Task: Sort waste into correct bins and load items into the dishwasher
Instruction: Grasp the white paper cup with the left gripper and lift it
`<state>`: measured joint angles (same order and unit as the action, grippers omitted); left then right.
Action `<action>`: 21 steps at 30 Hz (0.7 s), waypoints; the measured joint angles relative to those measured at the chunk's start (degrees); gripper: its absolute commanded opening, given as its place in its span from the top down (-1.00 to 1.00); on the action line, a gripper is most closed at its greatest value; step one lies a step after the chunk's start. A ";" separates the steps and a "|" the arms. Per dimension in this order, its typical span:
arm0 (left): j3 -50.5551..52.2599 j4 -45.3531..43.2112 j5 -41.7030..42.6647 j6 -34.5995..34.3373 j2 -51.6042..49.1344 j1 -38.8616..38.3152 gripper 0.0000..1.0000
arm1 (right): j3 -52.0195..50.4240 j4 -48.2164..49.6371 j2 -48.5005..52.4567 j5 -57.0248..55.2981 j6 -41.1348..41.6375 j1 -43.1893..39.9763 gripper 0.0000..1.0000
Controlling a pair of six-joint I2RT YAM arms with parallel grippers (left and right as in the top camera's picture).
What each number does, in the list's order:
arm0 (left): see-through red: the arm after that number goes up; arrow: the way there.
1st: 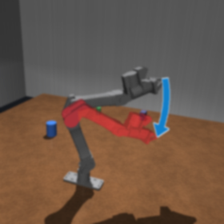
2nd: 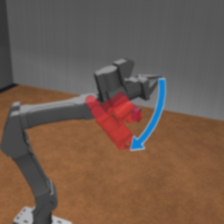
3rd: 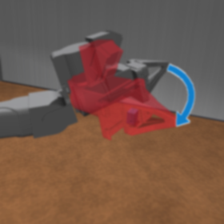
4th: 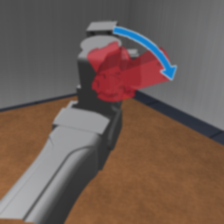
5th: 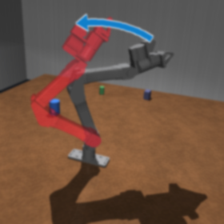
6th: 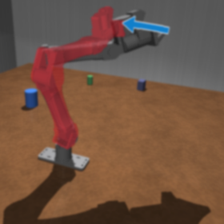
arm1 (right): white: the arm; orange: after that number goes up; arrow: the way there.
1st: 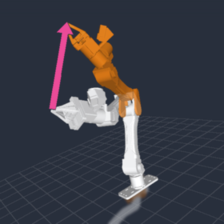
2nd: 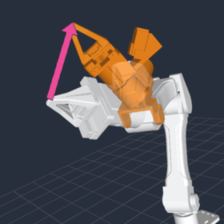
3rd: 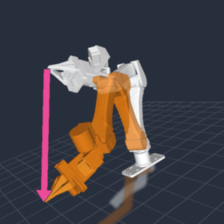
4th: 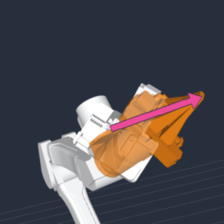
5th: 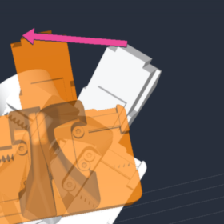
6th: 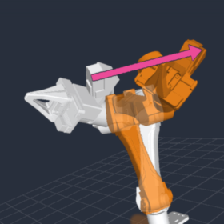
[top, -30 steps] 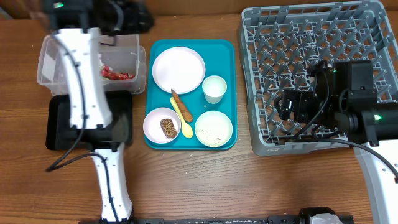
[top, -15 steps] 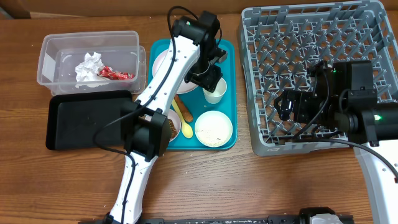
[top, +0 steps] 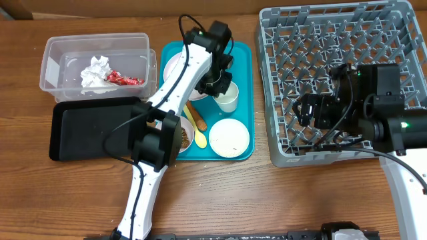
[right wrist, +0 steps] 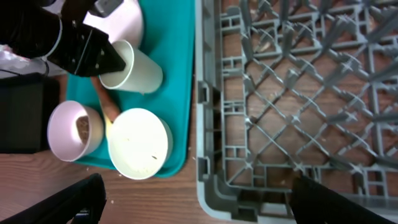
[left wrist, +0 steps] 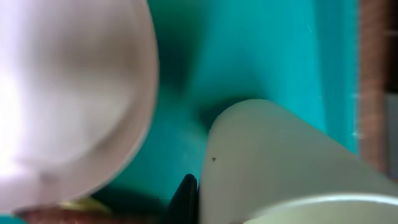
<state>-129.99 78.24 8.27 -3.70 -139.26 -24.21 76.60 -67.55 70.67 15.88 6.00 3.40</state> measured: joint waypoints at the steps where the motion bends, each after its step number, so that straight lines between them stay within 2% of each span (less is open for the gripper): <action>1: -2.43 2.27 1.90 -0.35 -0.13 0.35 0.92 | 0.00 0.94 0.07 0.66 0.00 0.00 -0.94; 4: -11.08 7.96 9.27 -0.52 -0.28 2.84 0.92 | -0.02 4.07 0.33 2.89 -0.02 0.00 -0.94; 8: -18.86 10.99 25.46 1.16 -0.24 9.40 0.92 | -0.02 7.96 1.29 8.20 0.02 0.00 -0.94; 15: -18.99 15.45 46.16 5.62 -0.24 14.84 0.92 | -0.02 13.55 1.46 19.93 0.17 0.00 -0.94; 21: -19.02 18.43 54.80 9.31 -0.24 14.56 0.92 | -0.02 16.55 1.51 26.93 0.22 0.00 -0.94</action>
<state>-149.01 96.66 63.07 5.61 -139.50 -9.65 76.58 -51.00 72.18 42.81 6.22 3.40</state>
